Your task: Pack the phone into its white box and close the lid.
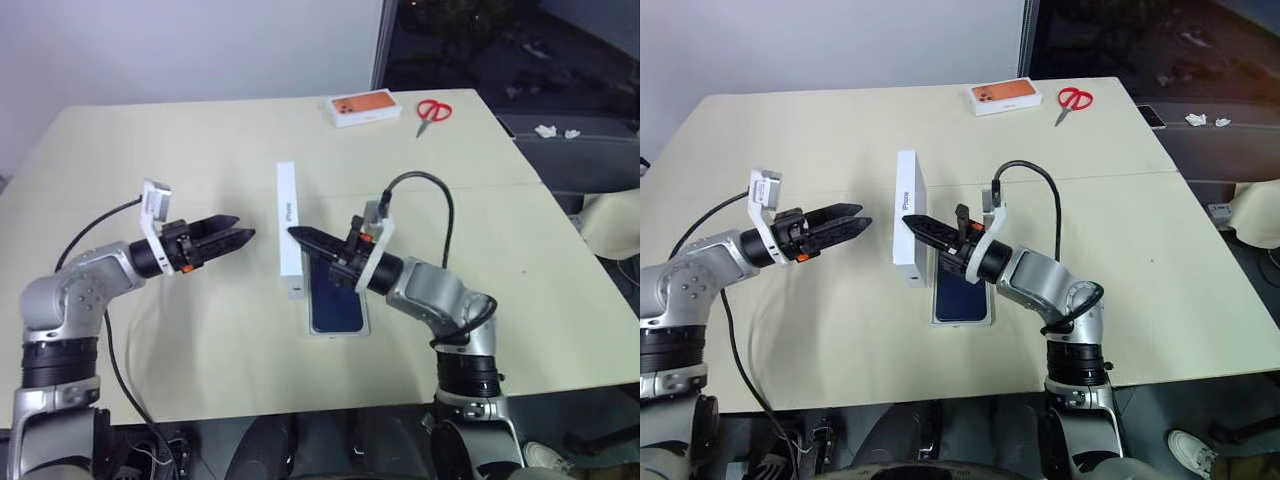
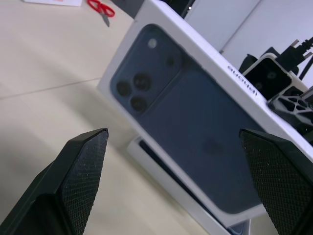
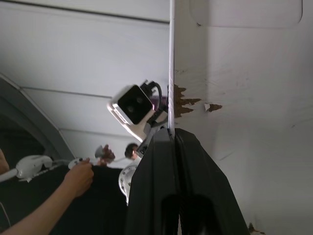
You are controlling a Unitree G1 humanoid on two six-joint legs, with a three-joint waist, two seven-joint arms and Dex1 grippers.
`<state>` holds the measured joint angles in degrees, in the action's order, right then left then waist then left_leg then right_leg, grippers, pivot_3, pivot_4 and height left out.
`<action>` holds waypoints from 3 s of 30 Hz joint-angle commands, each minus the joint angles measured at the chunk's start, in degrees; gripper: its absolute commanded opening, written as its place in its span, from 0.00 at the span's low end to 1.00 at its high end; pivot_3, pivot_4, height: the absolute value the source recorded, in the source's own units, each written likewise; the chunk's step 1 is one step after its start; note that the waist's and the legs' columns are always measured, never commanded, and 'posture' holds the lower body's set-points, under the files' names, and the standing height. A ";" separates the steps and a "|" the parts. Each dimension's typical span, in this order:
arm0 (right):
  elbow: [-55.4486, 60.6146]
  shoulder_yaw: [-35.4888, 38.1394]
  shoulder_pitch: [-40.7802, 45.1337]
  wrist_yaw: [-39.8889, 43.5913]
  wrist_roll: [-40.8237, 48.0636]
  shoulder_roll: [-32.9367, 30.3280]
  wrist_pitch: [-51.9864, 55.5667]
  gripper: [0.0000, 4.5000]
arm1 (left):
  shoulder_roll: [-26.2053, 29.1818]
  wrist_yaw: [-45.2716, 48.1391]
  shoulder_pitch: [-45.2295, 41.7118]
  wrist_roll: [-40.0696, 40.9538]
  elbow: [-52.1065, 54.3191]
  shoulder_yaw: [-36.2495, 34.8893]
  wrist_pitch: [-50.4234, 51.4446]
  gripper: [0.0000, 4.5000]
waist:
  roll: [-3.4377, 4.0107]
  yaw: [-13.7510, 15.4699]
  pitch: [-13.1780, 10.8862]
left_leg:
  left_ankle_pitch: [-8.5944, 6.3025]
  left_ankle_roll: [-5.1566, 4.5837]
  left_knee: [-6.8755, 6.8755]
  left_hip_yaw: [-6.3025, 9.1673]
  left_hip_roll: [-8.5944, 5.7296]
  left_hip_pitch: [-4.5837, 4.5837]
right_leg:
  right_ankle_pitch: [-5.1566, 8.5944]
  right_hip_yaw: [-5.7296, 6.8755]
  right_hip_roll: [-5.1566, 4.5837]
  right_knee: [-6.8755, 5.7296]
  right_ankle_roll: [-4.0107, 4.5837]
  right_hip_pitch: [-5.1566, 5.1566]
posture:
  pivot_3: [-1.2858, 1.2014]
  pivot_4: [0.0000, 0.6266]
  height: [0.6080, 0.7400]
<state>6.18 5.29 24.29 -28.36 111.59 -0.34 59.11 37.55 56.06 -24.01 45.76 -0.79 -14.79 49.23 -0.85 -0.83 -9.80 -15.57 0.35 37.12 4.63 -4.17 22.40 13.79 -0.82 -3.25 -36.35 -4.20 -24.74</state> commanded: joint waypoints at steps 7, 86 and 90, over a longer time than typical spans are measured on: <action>0.93 -5.53 -3.62 3.10 1.41 -2.05 1.70 0.01 | 0.04 -0.19 2.16 -0.31 3.18 0.53 -1.28 1.00 | 0.01 -0.31 0.00 | 0.00 0.00 -0.02 0.00 0.01 0.00 | 0.00 0.00 0.00 0.00 0.00 -0.02 | 0.52 0.24 1.00; 17.05 -23.27 1.04 68.21 -91.18 -40.93 -15.52 0.01 | -14.26 -5.00 0.91 -11.75 -2.64 14.95 -6.99 0.00 | 0.02 1.57 -0.06 | -0.02 0.01 0.12 0.02 -0.07 0.02 | -0.01 0.09 -0.12 0.20 -0.02 0.16 | 0.52 0.24 1.00; 17.61 -20.75 0.95 68.06 -90.29 -39.82 -13.88 0.01 | -13.62 -4.87 0.55 -10.00 -0.17 14.01 -4.11 0.00 | 0.02 1.38 -0.06 | -0.03 0.01 0.11 0.02 -0.07 0.02 | -0.01 0.08 -0.11 0.20 -0.02 0.17 | 0.52 0.24 1.00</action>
<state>20.78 -17.11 24.70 39.43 20.16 -41.25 45.12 24.18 50.24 -22.77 33.24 -4.29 -0.88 43.88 -0.83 0.55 -9.85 -15.60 0.35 37.23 4.65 -4.25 22.42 13.78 -0.73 -3.36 -36.14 -4.22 -24.59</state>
